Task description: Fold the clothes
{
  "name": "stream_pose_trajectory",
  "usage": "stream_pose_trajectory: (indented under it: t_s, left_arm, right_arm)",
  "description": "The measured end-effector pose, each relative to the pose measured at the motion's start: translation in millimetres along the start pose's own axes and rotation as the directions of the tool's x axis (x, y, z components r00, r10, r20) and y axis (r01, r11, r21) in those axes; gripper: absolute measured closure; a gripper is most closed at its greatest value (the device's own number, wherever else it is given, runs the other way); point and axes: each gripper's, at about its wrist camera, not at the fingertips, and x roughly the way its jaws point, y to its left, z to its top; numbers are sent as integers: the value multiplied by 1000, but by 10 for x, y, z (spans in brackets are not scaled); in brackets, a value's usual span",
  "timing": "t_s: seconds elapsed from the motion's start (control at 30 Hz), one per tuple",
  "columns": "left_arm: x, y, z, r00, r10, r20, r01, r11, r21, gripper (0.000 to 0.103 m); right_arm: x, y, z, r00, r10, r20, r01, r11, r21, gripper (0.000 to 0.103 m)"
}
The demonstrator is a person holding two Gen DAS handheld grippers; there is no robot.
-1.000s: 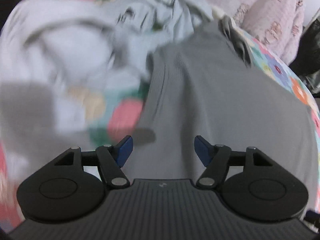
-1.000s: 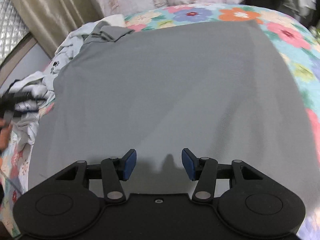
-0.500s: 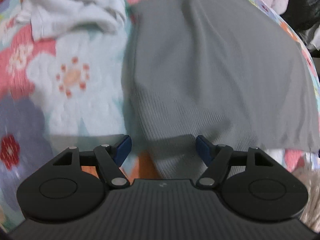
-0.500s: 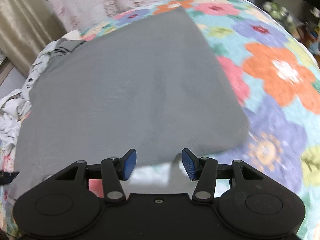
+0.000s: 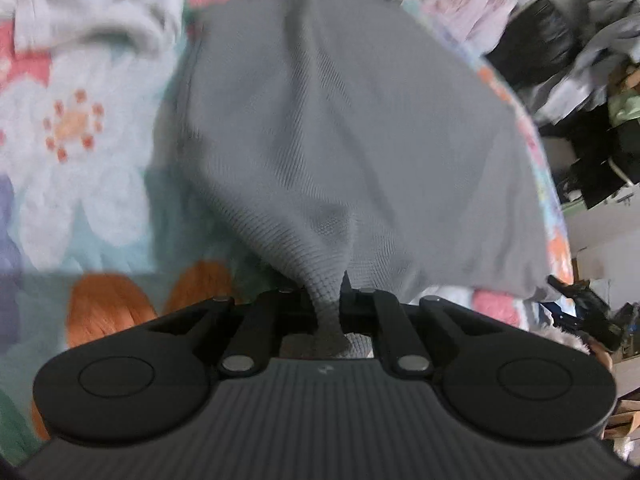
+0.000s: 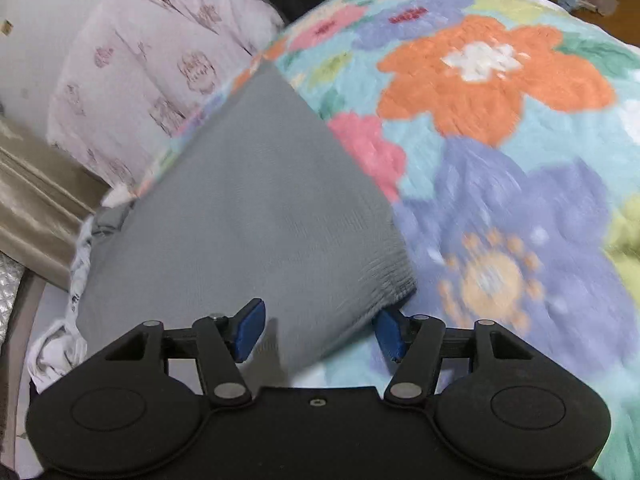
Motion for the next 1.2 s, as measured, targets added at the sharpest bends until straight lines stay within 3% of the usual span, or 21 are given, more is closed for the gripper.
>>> stream_pose_trajectory:
  t_s: [0.03, 0.1, 0.17, 0.23, 0.33, 0.5, 0.6, 0.67, 0.7, 0.77, 0.9, 0.97, 1.0, 1.03, 1.07, 1.1, 1.13, 1.2]
  left_arm:
    - [-72, -5, 10, 1000, -24, 19, 24, 1000, -8, 96]
    - [-210, 36, 34, 993, -105, 45, 108, 992, -59, 96]
    - [-254, 91, 16, 992, -119, 49, 123, 989, -83, 96]
    - [-106, 115, -41, 998, -54, 15, 54, 997, -47, 96]
    - [196, 62, -123, 996, 81, -27, -79, 993, 82, 96]
    - [192, 32, -133, 994, 107, -35, -102, 988, 116, 94]
    - [64, 32, -91, 992, 119, -27, -117, 989, 90, 95]
    - [-40, -166, -151, 970, 240, 29, -240, 948, 209, 98]
    - [-47, -242, -164, 965, 256, 51, -260, 930, 260, 98]
    - [-49, -328, -162, 967, 252, 46, -255, 930, 263, 98]
    - [-143, -204, -300, 942, 332, 55, -334, 901, 278, 96]
    - [-118, -110, -297, 957, 291, 18, -288, 932, 222, 95]
    - [-117, -72, -276, 963, 270, 0, -265, 944, 195, 93]
    - [-100, -33, -265, 968, 250, -17, -243, 954, 174, 85]
    - [-67, 12, -260, 974, 227, -26, -220, 963, 154, 69]
    - [-36, 44, -273, 979, 203, -29, -197, 971, 138, 60]
    - [-6, 75, -286, 983, 179, -32, -174, 977, 121, 49]
    - [63, 138, -304, 990, 138, -37, -134, 986, 100, 47]
  right_arm:
    - [-49, 54, 15, 1000, -10, 27, 11, 999, -38, 96]
    - [-182, 155, 36, 996, -14, 85, 23, 994, -105, 97]
    - [-425, 208, -6, 989, -4, 146, 24, 990, -140, 99]
    - [-479, 173, -61, 986, -55, 159, 80, 985, -154, 99]
    - [-240, 47, -135, 989, -117, 95, 129, 981, -142, 99]
    - [-131, 116, -200, 979, -182, 94, 197, 961, -192, 98]
    - [-266, 195, -207, 968, -202, 146, 232, 945, -229, 98]
    - [-367, 274, -222, 956, -221, 194, 268, 926, -264, 99]
    - [-404, 360, -247, 942, -245, 229, 308, 902, -302, 98]
    - [-372, 476, -297, 925, -276, 263, 360, 858, -367, 98]
    - [-258, 411, -288, 923, -309, 228, 373, 862, -342, 98]
    - [-277, 381, -290, 926, -304, 223, 367, 866, -340, 96]
    - [-290, 375, -295, 928, -304, 216, 364, 865, -345, 95]
    - [-304, 369, -300, 930, -303, 209, 361, 865, -349, 93]
    - [-316, 364, -301, 932, -301, 202, 356, 866, -352, 91]
    - [-335, 362, -301, 936, -294, 195, 346, 871, -350, 88]
    - [-365, 364, -310, 941, -282, 187, 331, 878, -346, 80]
    - [-429, 389, -341, 959, -229, 165, 275, 893, -355, 63]
